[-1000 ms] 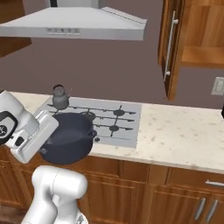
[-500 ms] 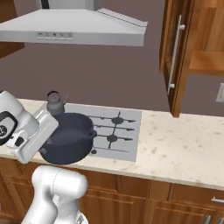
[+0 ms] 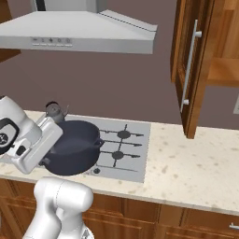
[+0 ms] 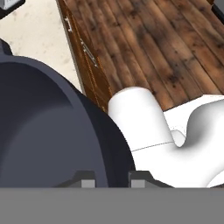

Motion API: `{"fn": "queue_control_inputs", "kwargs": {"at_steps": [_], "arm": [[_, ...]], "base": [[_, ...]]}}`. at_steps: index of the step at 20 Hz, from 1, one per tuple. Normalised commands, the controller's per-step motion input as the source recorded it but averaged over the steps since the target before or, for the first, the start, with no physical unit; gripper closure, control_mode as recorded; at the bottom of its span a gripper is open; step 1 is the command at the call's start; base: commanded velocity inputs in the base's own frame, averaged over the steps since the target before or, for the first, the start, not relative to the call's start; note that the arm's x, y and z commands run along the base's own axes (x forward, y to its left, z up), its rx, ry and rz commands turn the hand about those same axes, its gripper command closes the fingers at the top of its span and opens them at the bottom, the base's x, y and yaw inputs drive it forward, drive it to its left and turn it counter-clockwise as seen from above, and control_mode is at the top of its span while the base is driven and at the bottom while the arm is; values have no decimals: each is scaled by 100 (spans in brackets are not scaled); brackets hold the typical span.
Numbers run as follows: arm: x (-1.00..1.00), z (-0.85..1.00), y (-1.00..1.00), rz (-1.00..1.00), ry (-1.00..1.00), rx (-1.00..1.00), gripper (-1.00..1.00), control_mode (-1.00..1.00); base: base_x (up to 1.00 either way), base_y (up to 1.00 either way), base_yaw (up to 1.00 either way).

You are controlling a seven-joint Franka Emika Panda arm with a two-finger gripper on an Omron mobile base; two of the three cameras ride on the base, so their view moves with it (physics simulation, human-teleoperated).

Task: Pick the kettle from the cabinet and place it on a stove burner. Then pick the pot from the counter and place it on another stove burner. Finally, turn both burners on.

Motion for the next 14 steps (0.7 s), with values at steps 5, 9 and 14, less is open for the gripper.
{"fn": "queue_control_inputs", "kwargs": {"at_steps": [5,9,14], "arm": [[4,0,0,0,0,0,100,-100],[0,0,0,0,0,0,100,-100],[27,0,2,0,0,0,100,-100]], "base": [[0,0,0],[0,0,0],[0,0,0]]}}
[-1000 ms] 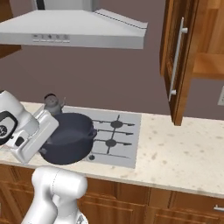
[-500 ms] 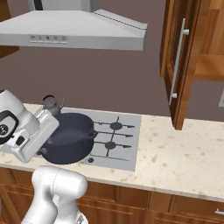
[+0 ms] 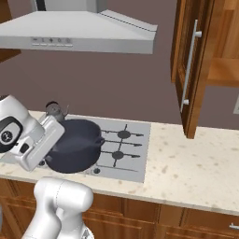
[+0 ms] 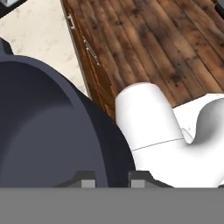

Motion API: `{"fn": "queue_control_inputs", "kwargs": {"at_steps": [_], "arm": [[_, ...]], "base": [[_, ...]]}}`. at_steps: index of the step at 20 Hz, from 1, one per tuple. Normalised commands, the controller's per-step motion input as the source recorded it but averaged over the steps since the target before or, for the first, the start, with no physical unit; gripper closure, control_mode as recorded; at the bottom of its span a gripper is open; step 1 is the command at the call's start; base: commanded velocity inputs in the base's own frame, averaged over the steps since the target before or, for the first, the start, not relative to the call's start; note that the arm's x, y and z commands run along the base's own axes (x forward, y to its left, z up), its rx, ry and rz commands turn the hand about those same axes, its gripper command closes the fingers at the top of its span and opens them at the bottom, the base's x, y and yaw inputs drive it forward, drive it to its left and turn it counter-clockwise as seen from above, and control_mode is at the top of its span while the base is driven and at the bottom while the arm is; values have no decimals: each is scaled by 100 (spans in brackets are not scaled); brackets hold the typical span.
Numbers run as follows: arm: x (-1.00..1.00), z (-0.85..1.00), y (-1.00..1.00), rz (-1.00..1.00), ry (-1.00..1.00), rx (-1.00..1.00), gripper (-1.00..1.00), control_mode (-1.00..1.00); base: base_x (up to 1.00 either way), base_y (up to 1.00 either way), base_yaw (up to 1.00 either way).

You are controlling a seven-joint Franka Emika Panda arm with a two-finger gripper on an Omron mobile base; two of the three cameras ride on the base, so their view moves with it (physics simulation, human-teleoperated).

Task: Pick the kettle from the cabinet and place it on a stove burner. Then pick the pot from the counter and place it on another stove burner. Finally, turn both burners on.

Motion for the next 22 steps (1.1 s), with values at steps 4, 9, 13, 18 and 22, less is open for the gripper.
{"fn": "queue_control_inputs", "kwargs": {"at_steps": [4,9,13,18,22], "arm": [[52,0,13,0,0,0,100,-100],[51,0,6,0,1,0,100,-100],[42,-1,3,0,0,0,100,-100],[13,-2,-15,0,0,0,100,-100],[26,-7,0,0,0,0,100,-100]], "base": [[0,0,0],[0,0,0],[0,0,0],[0,0,0],[0,0,0]]}}
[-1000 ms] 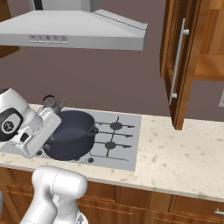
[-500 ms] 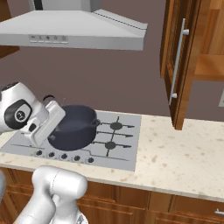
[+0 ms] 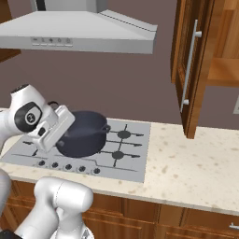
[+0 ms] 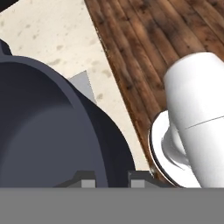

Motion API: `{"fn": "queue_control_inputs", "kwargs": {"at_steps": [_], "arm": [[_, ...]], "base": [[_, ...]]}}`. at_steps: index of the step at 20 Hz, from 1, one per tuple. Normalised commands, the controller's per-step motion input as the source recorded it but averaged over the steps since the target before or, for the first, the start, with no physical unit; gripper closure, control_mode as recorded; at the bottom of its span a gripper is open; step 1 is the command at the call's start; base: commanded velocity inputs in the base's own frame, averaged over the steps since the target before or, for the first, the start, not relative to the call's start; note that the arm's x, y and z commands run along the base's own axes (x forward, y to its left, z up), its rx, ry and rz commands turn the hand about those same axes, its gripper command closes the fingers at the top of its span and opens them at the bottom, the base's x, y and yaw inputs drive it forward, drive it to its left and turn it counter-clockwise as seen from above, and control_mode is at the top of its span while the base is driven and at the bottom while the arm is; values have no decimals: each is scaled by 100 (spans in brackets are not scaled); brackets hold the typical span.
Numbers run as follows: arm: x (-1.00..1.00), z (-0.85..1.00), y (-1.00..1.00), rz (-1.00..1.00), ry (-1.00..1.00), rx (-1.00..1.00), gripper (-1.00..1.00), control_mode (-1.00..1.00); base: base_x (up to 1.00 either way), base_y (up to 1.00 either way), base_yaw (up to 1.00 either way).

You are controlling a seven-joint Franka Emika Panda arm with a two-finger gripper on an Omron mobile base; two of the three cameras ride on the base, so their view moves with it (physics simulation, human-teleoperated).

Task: Pick the kettle from the cabinet and place it on a stove burner. Then pick the pot from the counter and place it on another stove burner. Finally, turn both burners on.

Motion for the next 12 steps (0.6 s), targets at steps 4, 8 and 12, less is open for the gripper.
{"fn": "queue_control_inputs", "kwargs": {"at_steps": [4,8,12], "arm": [[26,-7,0,0,0,0,100,-100],[22,-12,1,0,0,0,100,-100],[25,-16,8,0,0,0,100,-100]], "base": [[0,0,0],[0,0,0],[0,0,0]]}}
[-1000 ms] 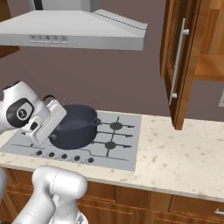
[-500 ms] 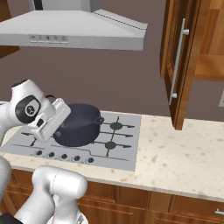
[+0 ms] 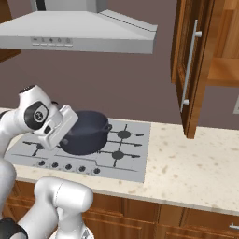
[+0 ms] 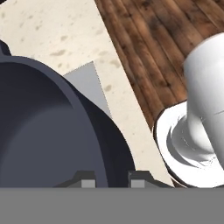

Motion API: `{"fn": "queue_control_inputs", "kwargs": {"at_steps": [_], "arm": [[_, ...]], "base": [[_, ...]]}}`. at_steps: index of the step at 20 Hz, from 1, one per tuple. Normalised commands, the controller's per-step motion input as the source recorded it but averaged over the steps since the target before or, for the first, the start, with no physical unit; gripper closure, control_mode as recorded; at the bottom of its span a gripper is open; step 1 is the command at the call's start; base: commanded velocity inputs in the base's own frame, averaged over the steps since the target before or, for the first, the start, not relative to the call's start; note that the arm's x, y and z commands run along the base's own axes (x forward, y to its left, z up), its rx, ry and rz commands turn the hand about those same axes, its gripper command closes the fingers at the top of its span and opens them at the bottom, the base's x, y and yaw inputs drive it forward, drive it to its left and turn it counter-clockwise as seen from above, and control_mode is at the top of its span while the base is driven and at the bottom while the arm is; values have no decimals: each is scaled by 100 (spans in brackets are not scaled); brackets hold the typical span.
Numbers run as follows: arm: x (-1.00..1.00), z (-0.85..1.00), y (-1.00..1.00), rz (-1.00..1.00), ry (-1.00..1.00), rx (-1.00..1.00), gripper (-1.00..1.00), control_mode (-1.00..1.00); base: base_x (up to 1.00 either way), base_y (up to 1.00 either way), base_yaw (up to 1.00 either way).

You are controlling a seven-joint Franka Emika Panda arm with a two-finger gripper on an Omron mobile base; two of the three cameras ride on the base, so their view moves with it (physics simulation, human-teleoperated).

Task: Pick the kettle from the cabinet and place it on a stove burner. Then pick the pot from the counter and place it on another stove burner. Finally, turn both burners on.

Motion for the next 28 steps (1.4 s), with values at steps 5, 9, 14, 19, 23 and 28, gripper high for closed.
{"fn": "queue_control_inputs", "kwargs": {"at_steps": [5,9,14,19,23,28], "arm": [[31,-20,16,0,0,0,100,-100],[31,-18,12,0,0,0,100,-100],[34,-16,10,0,0,0,100,-100],[33,-16,10,0,0,0,100,-100],[32,-17,10,1,0,0,100,-100],[27,-16,9,1,0,0,100,-100]], "base": [[0,0,0],[0,0,0],[0,0,0],[0,0,0],[0,0,0],[0,0,0]]}}
